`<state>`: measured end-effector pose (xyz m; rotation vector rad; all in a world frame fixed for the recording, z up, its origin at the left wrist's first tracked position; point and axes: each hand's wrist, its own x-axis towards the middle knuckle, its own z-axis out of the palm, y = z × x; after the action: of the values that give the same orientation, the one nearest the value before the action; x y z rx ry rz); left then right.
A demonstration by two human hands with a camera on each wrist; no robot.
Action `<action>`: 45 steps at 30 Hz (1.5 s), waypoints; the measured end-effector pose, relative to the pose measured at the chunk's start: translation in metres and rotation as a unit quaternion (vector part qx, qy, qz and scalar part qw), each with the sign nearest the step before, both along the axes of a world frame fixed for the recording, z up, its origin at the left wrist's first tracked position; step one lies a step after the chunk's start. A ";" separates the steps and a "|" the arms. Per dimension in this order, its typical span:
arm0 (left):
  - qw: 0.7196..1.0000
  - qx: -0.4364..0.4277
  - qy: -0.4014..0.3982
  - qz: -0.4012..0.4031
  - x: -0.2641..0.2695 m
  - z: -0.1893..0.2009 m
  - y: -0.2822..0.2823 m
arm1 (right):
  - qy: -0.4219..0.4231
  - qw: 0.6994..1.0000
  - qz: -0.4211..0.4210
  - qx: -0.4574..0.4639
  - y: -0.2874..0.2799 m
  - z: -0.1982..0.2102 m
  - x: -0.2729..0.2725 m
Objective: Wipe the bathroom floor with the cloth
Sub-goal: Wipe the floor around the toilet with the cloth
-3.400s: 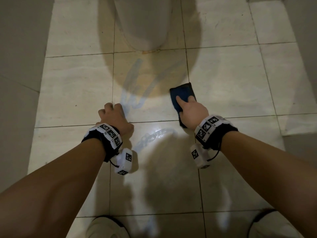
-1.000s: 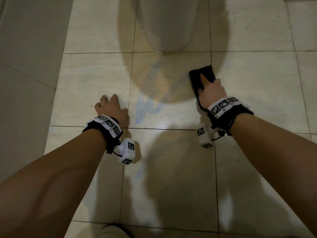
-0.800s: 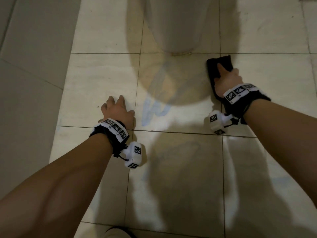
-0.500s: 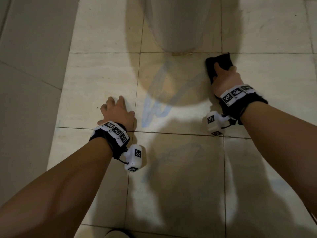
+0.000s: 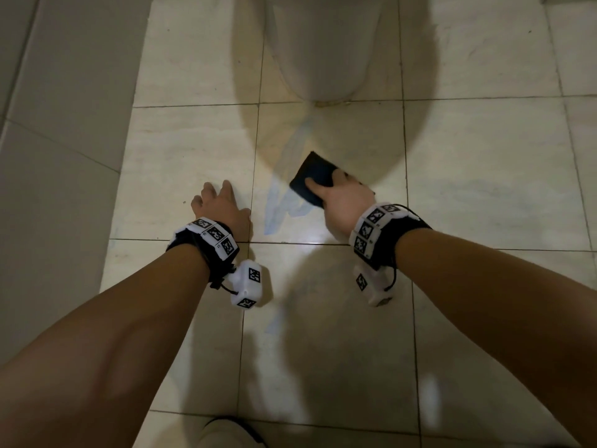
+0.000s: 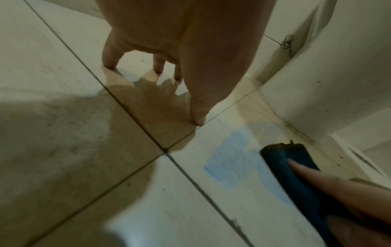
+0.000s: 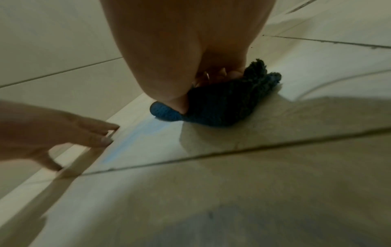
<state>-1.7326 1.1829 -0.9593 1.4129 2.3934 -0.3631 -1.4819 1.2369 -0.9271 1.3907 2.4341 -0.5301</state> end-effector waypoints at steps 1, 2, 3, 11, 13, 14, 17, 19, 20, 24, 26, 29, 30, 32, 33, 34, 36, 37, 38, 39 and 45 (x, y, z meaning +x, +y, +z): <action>1.000 -0.006 0.000 -0.004 0.000 0.001 0.000 | -0.007 1.000 0.017 -0.010 -0.005 0.001 0.000; 1.000 -0.011 -0.002 -0.004 0.000 0.001 0.001 | -0.017 0.999 0.034 -0.023 -0.010 0.002 0.000; 1.000 -0.015 -0.005 -0.001 -0.001 0.001 0.000 | -0.026 0.998 0.047 -0.037 -0.017 0.003 0.000; 1.000 -0.006 0.000 -0.001 -0.001 0.004 -0.002 | -0.040 0.991 0.108 -0.066 -0.048 0.004 0.007; 1.000 -0.002 0.004 -0.007 -0.002 0.004 -0.003 | -0.042 0.991 0.114 -0.057 -0.050 0.002 0.007; 1.000 -0.003 0.005 -0.012 -0.004 0.005 -0.004 | -0.042 0.991 0.119 -0.052 -0.051 0.001 0.007; 1.000 -0.010 -0.006 -0.015 -0.009 0.004 -0.005 | -0.024 0.992 0.122 -0.032 -0.050 -0.005 0.008; 1.000 -0.005 -0.014 -0.007 -0.011 0.004 -0.006 | -0.004 0.994 0.106 -0.022 -0.050 -0.007 0.010; 1.000 -0.001 -0.015 -0.004 -0.011 0.004 -0.007 | 0.005 0.995 0.094 -0.018 -0.050 -0.007 0.010; 0.999 0.006 -0.029 0.013 -0.006 0.008 -0.010 | 0.021 0.999 0.036 -0.001 -0.026 -0.005 -0.001; 0.999 0.009 -0.035 0.018 -0.003 0.014 -0.011 | 0.032 0.999 -0.006 0.036 -0.003 -0.009 0.003; 0.998 0.006 -0.048 0.034 0.002 0.023 -0.012 | 0.041 0.991 -0.090 0.086 0.034 -0.013 0.034; 0.998 0.002 -0.051 0.042 0.004 0.026 -0.012 | 0.032 0.988 -0.121 0.085 0.046 -0.014 0.047; 0.997 -0.008 -0.051 0.049 0.006 0.027 -0.013 | 0.008 0.981 -0.179 0.072 0.065 -0.016 0.069; 0.998 -0.010 -0.049 0.048 0.007 0.027 -0.013 | -0.001 0.977 -0.200 0.070 0.072 -0.016 0.075; 0.998 -0.010 -0.048 0.045 0.007 0.027 -0.013 | -0.004 0.974 -0.215 0.066 0.076 -0.016 0.077; 0.998 -0.006 -0.047 0.039 0.007 0.028 -0.012 | -0.001 0.972 -0.231 0.051 0.079 -0.013 0.077; 0.998 -0.004 -0.046 0.039 0.007 0.028 -0.012 | -0.003 0.973 -0.228 0.034 0.079 -0.009 0.076; 0.998 0.001 -0.044 0.040 0.007 0.027 -0.011 | -0.002 0.976 -0.219 0.012 0.076 -0.003 0.073; 0.998 0.005 -0.040 0.037 0.006 0.025 -0.011 | 0.006 0.980 -0.201 -0.003 0.070 0.003 0.069; 1.000 0.004 0.002 -0.018 -0.002 0.011 -0.005 | -0.020 0.998 0.020 -0.059 -0.026 0.017 -0.006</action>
<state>-1.7345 1.1782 -0.9480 1.4625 2.3766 -0.3656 -1.4881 1.2114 -0.9103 1.2904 2.3527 -0.6213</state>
